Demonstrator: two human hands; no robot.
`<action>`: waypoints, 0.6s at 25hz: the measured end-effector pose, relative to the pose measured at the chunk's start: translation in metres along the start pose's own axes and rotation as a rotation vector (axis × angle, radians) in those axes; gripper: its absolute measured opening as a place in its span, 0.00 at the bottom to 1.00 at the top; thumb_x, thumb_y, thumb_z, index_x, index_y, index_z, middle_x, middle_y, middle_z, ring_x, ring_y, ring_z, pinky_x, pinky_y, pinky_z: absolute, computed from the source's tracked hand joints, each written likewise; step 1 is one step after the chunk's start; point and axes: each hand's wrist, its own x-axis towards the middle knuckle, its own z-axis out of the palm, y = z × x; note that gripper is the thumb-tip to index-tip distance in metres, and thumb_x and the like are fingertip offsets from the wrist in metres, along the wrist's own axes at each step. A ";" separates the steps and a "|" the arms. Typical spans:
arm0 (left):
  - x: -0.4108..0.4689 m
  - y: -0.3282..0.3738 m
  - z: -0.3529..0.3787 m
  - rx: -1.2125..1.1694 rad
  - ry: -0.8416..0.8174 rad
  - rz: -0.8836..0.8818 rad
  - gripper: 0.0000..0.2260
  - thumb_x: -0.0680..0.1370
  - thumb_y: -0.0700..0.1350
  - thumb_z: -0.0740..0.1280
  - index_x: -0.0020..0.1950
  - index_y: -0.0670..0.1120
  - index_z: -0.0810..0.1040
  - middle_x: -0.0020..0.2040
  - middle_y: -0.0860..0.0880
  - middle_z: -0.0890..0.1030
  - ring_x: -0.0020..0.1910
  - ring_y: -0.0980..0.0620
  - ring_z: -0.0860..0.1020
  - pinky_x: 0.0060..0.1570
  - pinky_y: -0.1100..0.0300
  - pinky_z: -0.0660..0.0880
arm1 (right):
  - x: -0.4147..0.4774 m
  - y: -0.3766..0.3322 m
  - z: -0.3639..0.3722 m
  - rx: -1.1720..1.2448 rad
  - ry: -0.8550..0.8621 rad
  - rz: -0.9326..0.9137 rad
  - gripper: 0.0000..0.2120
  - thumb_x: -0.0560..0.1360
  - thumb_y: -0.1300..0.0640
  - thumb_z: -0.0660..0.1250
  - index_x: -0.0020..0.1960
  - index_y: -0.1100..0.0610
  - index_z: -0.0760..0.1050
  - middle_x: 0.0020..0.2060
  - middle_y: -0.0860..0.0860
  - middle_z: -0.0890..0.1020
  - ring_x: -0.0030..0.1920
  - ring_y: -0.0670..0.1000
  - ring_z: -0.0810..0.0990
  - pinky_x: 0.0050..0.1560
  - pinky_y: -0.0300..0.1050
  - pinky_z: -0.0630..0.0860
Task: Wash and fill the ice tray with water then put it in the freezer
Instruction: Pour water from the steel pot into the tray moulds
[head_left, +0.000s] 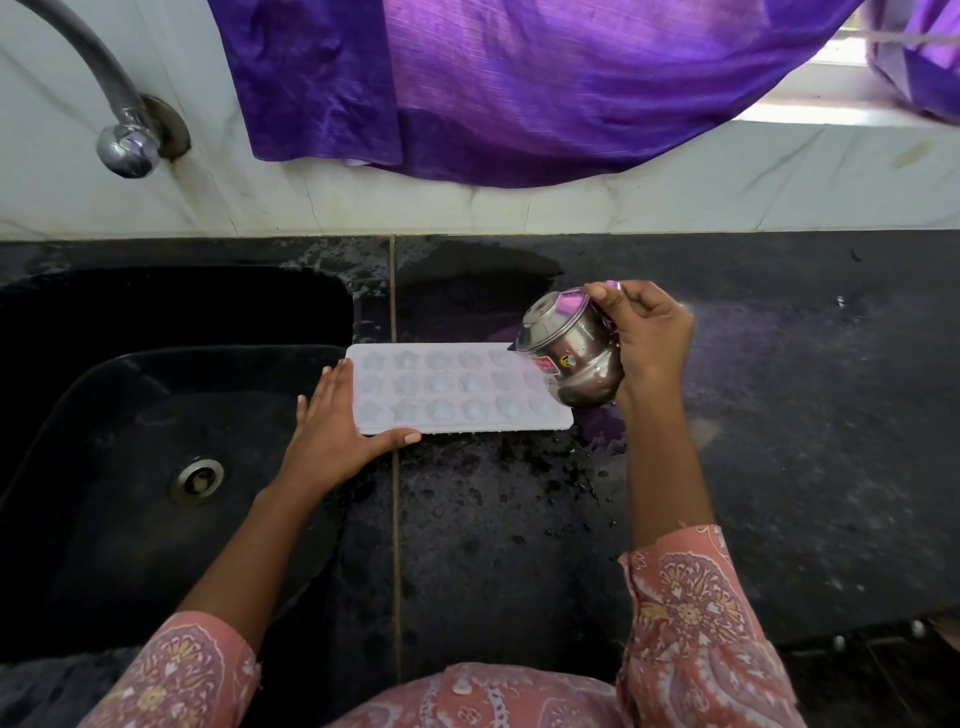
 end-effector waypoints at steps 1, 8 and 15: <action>0.000 0.000 0.000 0.000 0.001 0.000 0.57 0.58 0.71 0.64 0.78 0.46 0.46 0.78 0.49 0.50 0.77 0.51 0.44 0.73 0.45 0.41 | -0.001 0.000 0.001 0.013 -0.005 0.003 0.05 0.66 0.62 0.75 0.37 0.55 0.79 0.30 0.45 0.81 0.32 0.39 0.78 0.39 0.35 0.78; -0.001 0.001 -0.001 -0.008 0.001 0.001 0.57 0.57 0.71 0.64 0.78 0.46 0.46 0.78 0.49 0.50 0.77 0.51 0.44 0.73 0.46 0.41 | -0.006 -0.003 0.010 -0.004 -0.060 -0.025 0.07 0.67 0.64 0.74 0.36 0.53 0.79 0.27 0.42 0.80 0.30 0.37 0.77 0.36 0.32 0.76; 0.000 -0.002 0.001 -0.023 0.012 0.013 0.57 0.57 0.71 0.65 0.77 0.46 0.47 0.78 0.49 0.51 0.77 0.51 0.45 0.73 0.45 0.42 | -0.005 0.000 0.014 -0.055 -0.107 -0.063 0.09 0.66 0.63 0.75 0.34 0.51 0.79 0.26 0.42 0.81 0.31 0.39 0.77 0.36 0.33 0.74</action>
